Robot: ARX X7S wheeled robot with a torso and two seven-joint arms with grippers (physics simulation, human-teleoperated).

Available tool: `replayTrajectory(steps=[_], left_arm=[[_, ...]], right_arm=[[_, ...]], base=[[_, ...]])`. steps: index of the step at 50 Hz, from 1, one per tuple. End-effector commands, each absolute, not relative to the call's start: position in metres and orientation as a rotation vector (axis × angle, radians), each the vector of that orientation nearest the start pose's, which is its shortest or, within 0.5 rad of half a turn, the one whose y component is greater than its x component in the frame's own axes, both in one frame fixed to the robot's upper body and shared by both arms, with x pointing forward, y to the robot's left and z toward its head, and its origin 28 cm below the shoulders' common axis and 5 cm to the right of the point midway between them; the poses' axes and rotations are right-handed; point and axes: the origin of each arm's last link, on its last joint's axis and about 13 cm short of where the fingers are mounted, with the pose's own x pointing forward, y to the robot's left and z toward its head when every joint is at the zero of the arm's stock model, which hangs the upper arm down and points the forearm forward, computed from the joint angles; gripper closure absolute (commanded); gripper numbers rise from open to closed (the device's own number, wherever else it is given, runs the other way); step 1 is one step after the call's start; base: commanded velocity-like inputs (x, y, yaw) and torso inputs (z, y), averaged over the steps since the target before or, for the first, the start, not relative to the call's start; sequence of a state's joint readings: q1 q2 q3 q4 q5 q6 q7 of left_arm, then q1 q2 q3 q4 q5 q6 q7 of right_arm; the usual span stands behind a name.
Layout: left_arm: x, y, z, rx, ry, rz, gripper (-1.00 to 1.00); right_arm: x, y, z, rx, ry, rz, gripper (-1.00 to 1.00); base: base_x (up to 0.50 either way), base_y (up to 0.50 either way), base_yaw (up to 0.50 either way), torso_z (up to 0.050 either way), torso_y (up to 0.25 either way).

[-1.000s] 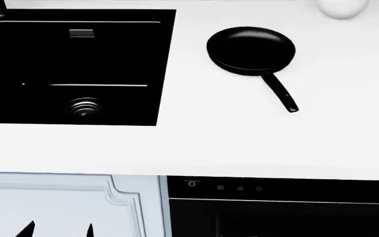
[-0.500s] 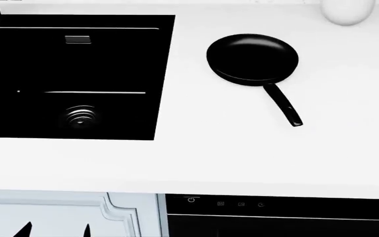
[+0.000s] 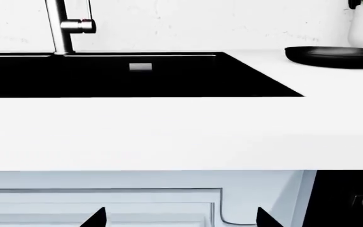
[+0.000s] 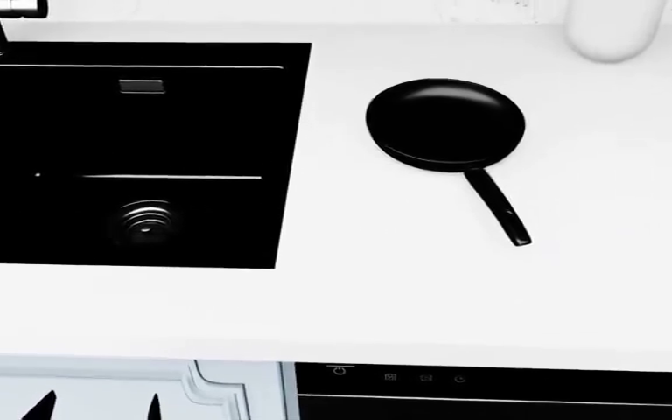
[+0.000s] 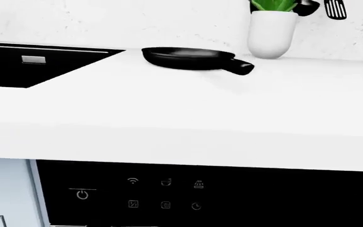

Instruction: Pick the pan and sponge and place them into the sink. Then turn on the water.

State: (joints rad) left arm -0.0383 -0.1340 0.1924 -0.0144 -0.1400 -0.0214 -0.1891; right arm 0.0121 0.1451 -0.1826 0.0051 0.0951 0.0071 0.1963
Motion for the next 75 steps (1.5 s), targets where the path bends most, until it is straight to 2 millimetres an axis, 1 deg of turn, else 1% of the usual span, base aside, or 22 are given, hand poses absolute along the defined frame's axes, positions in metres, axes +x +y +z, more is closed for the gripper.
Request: replayTrajectory(steps=[1, 21, 31, 41, 42, 44, 46, 47, 48, 49, 50, 51, 54, 55, 60, 61, 63, 66, 71, 73, 74, 75], left_arm=[[0.215, 0.200, 0.014, 0.007, 0.017, 0.001, -1.00], [0.216, 0.197, 0.015, 0.001, 0.011, -0.001, -1.00], [0.214, 0.200, 0.013, 0.018, 0.028, 0.006, -1.00], [0.212, 0.202, 0.014, -0.048, 0.037, -0.024, -1.00], [0.211, 0.202, 0.014, -0.023, 0.038, -0.012, -1.00], [0.211, 0.204, 0.019, -0.043, 0.035, 0.018, -1.00], [0.212, 0.206, 0.029, -0.038, 0.075, 0.066, -1.00], [0.212, 0.204, 0.037, -0.025, 0.058, 0.032, -1.00], [0.213, 0.204, 0.044, -0.094, 0.106, 0.005, -1.00], [0.215, 0.203, 0.052, -0.067, 0.081, -0.011, -1.00], [0.214, 0.204, 0.057, -0.099, 0.093, -0.027, -1.00], [0.213, 0.204, 0.070, -0.083, 0.064, -0.037, -1.00], [0.213, 0.200, 0.091, -0.087, 0.047, -0.054, -1.00], [0.211, 0.206, 0.096, -0.082, 0.041, -0.050, -1.00], [0.210, 0.209, 0.120, -0.079, 0.026, -0.085, -1.00], [0.212, 0.208, 0.126, -0.111, 0.042, -0.109, -1.00], [0.214, 0.210, 0.137, -0.141, 0.047, -0.139, -1.00], [0.222, 0.220, 0.156, -0.142, 0.049, -0.122, -1.00], [0.235, 0.237, 0.180, -0.080, 0.072, -0.135, -1.00], [0.235, 0.248, 0.187, -0.069, 0.070, -0.101, -1.00], [0.237, 0.248, 0.186, -0.158, 0.141, -0.116, -1.00], [0.240, 0.253, 0.186, -0.101, 0.118, -0.077, -1.00]], right_arm=[[0.210, -0.095, 0.011, -0.057, 0.019, -0.021, -1.00], [0.210, -0.095, 0.011, -0.057, 0.021, -0.020, -1.00], [0.210, -0.095, 0.011, -0.056, 0.020, -0.021, -1.00], [0.212, -0.094, 0.009, -0.037, 0.046, -0.024, -1.00], [0.212, -0.094, 0.010, -0.045, 0.048, -0.026, -1.00], [0.211, -0.093, 0.018, -0.029, 0.033, -0.032, -1.00], [0.211, -0.092, 0.035, -0.005, -0.021, -0.007, -1.00], [0.212, -0.093, 0.043, -0.043, -0.025, -0.016, -1.00], [0.213, -0.094, 0.048, 0.005, -0.002, 0.023, -1.00], [0.214, -0.096, 0.053, 0.033, -0.004, -0.004, -1.00], [0.214, -0.097, 0.061, 0.044, -0.016, -0.004, -1.00], [0.213, -0.098, 0.070, 0.026, -0.022, -0.006, -1.00], [0.211, -0.102, 0.092, -0.026, -0.056, 0.001, -1.00], [0.210, -0.104, 0.101, -0.044, -0.059, 0.003, -1.00], [0.202, -0.117, 0.136, -0.055, -0.093, -0.008, -1.00], [0.200, -0.120, 0.145, -0.070, -0.095, -0.009, -1.00], [0.196, -0.124, 0.160, -0.020, -0.114, 0.024, -1.00], [0.195, -0.135, 0.186, -0.076, -0.110, 0.038, -1.00], [0.209, -0.160, 0.221, -0.090, -0.102, 0.047, -1.00], [0.211, -0.167, 0.226, -0.077, -0.068, 0.069, -1.00], [0.211, -0.169, 0.228, -0.066, -0.069, 0.065, -1.00], [0.212, -0.173, 0.230, -0.119, -0.050, 0.034, -1.00]], base=[[0.00, 0.00, 0.00, 0.050, 0.000], [0.00, 0.00, 0.00, 0.050, 0.000], [0.00, 0.00, 0.00, 0.000, 0.000], [0.00, 0.00, 0.00, 0.000, 0.000], [0.00, 0.00, 0.00, 0.000, 0.000], [0.00, 0.00, 0.00, 0.000, 0.000], [0.00, 0.00, 0.00, 0.000, 0.000], [0.00, 0.00, 0.00, 0.000, 0.000], [0.00, 0.00, 0.00, 0.000, 0.000], [0.00, 0.00, 0.00, 0.000, 0.000], [0.00, 0.00, 0.00, 0.000, 0.000], [0.00, 0.00, 0.00, 0.000, 0.000], [0.00, 0.00, 0.00, 0.000, 0.000], [0.00, 0.00, 0.00, 0.000, 0.000], [0.00, 0.00, 0.00, 0.000, 0.000], [0.00, 0.00, 0.00, 0.000, 0.000], [0.00, 0.00, 0.00, 0.000, 0.000], [0.00, 0.00, 0.00, 0.000, 0.000], [0.00, 0.00, 0.00, 0.000, 0.000], [0.00, 0.00, 0.00, 0.000, 0.000], [0.00, 0.00, 0.00, 0.000, 0.000], [0.00, 0.00, 0.00, 0.000, 0.000]])
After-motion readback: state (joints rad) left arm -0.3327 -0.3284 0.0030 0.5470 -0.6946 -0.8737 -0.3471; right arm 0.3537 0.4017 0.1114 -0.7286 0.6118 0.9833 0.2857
